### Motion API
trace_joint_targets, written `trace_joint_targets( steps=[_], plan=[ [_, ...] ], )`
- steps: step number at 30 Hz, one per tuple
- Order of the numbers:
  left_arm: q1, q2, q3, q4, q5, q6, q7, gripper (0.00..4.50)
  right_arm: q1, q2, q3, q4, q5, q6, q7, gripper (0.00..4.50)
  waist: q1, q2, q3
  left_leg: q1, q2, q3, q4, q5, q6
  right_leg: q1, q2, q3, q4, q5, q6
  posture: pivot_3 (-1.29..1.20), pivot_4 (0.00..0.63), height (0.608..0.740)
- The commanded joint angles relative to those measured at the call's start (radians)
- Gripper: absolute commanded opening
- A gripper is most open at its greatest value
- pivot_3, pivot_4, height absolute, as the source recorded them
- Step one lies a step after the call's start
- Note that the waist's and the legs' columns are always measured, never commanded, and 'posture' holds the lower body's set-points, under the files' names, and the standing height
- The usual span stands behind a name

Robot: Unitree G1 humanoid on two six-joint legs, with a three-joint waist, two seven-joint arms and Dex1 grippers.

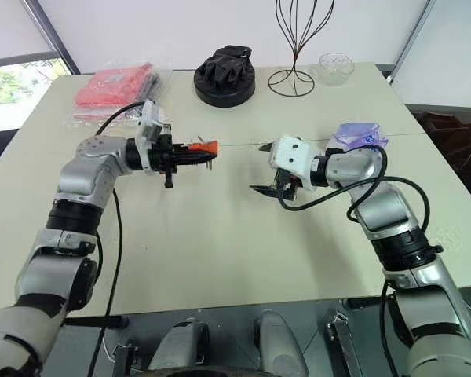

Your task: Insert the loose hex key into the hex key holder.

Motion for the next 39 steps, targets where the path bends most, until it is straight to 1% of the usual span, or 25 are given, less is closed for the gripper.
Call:
trace_joint_targets(
  steps=[1,3,6,10,16,18,19,20,21,26,27,31,35,37,39],
  plan=[
    [0.033,0.005,0.015,-0.095,-0.025,0.033,0.042,0.00,-0.016,-0.007,0.008,0.001,0.007,0.126,0.012,4.47,0.002,0.000,0.000,0.000,0.000,0.000,0.000,0.000,0.000,0.000,0.000,0.000,0.000,0.000,0.000,0.00,0.150,0.740],
    [0.059,-0.001,0.018,-0.126,-0.034,0.047,0.067,0.00,-0.018,-0.014,0.047,0.037,-0.026,0.150,0.021,4.47,0.003,0.000,0.000,-0.001,0.000,0.001,0.001,0.000,0.000,0.000,0.000,0.000,0.000,0.000,0.000,0.00,0.150,0.740],
    [0.099,-0.006,0.020,-0.192,-0.057,0.083,0.100,0.00,-0.046,0.018,0.069,0.124,-0.067,0.154,-0.015,4.47,0.005,0.000,0.000,-0.001,-0.001,0.001,0.001,0.000,0.000,0.000,-0.001,0.000,-0.001,0.000,0.000,0.00,0.150,0.740],
    [0.144,0.002,0.016,-0.266,-0.081,0.122,0.124,0.00,-0.081,0.043,0.102,0.244,-0.127,0.116,-0.037,4.47,0.002,0.000,0.000,-0.001,-0.001,0.001,0.001,0.000,0.000,0.000,-0.001,0.000,-0.001,0.000,0.000,0.00,0.150,0.740],
    [0.205,0.012,0.018,-0.334,-0.106,0.165,0.158,0.00,-0.151,0.102,0.139,0.516,-0.200,0.051,-0.050,4.47,-0.003,0.000,0.000,0.000,0.000,0.002,0.000,0.000,0.000,0.000,0.000,0.000,0.000,0.000,0.000,0.00,0.150,0.740],
    [0.217,0.016,0.021,-0.341,-0.108,0.171,0.164,0.00,-0.162,0.115,0.151,0.565,-0.216,0.026,-0.038,3.95,-0.001,-0.001,0.000,0.000,0.000,0.002,0.000,0.000,0.000,0.000,0.000,0.000,0.000,0.000,0.000,0.00,0.150,0.740],
    [0.220,0.018,0.021,-0.343,-0.109,0.172,0.167,0.00,-0.166,0.119,0.155,0.582,-0.222,0.016,-0.033,3.62,-0.001,-0.001,0.000,0.000,0.000,0.002,0.001,0.000,0.000,0.001,0.000,0.000,0.000,0.000,0.000,0.00,0.150,0.740],
    [0.225,0.021,0.021,-0.346,-0.111,0.173,0.171,0.00,-0.166,0.127,0.161,0.598,-0.226,0.014,-0.022,3.07,-0.002,-0.001,-0.001,0.000,0.000,0.001,0.001,0.000,0.000,0.001,0.000,0.000,0.000,0.000,0.000,0.00,0.150,0.740],
    [0.232,0.027,0.019,-0.349,-0.108,0.170,0.172,0.00,-0.165,0.136,0.167,0.613,-0.231,0.013,-0.014,2.68,-0.002,-0.001,-0.001,0.000,0.000,0.002,0.001,0.000,0.000,0.001,0.000,0.000,0.000,0.000,0.000,0.00,0.150,0.740],
    [0.244,0.048,0.013,-0.344,-0.096,0.154,0.178,0.00,-0.134,0.138,0.194,0.620,-0.252,-0.008,0.035,0.16,-0.001,-0.002,-0.002,0.002,0.000,0.001,0.001,0.000,0.000,0.003,0.000,0.000,0.000,0.000,0.000,0.00,0.150,0.740],
    [0.244,0.052,0.014,-0.340,-0.094,0.149,0.178,0.00,-0.128,0.137,0.195,0.616,-0.257,-0.009,0.039,0.07,-0.001,-0.003,-0.002,0.002,0.000,0.001,0.001,0.000,0.000,0.004,0.000,-0.001,0.000,0.000,0.000,0.00,0.150,0.740],
    [0.240,0.059,0.013,-0.326,-0.093,0.141,0.179,0.00,-0.115,0.136,0.184,0.605,-0.267,-0.016,0.031,0.07,0.000,-0.004,-0.003,0.004,0.000,0.001,0.001,0.000,0.000,0.006,0.000,-0.001,0.000,0.000,0.000,0.00,0.150,0.740],
    [0.231,0.071,0.011,-0.313,-0.090,0.135,0.172,0.00,-0.168,0.137,0.116,0.619,-0.271,-0.063,-0.065,0.07,-0.001,-0.004,-0.003,0.004,0.000,0.001,0.001,0.000,0.000,0.006,0.000,-0.001,-0.001,0.000,0.000,0.00,0.150,0.740],
    [0.214,0.078,0.012,-0.296,-0.091,0.133,0.165,0.00,-0.234,0.152,0.027,0.620,-0.225,-0.056,-0.135,0.07,-0.001,-0.004,-0.003,0.004,0.000,0.001,0.001,0.000,0.000,0.006,0.000,-0.001,-0.001,0.000,0.000,0.00,0.150,0.740],
    [0.189,0.083,0.016,-0.271,-0.093,0.131,0.158,0.00,-0.297,0.181,-0.087,0.602,-0.140,-0.030,-0.193,0.07,0.000,-0.001,-0.001,0.001,-0.001,0.001,0.001,0.000,0.000,0.003,0.000,-0.001,0.000,0.000,0.000,0.00,0.150,0.740]
  ],
)
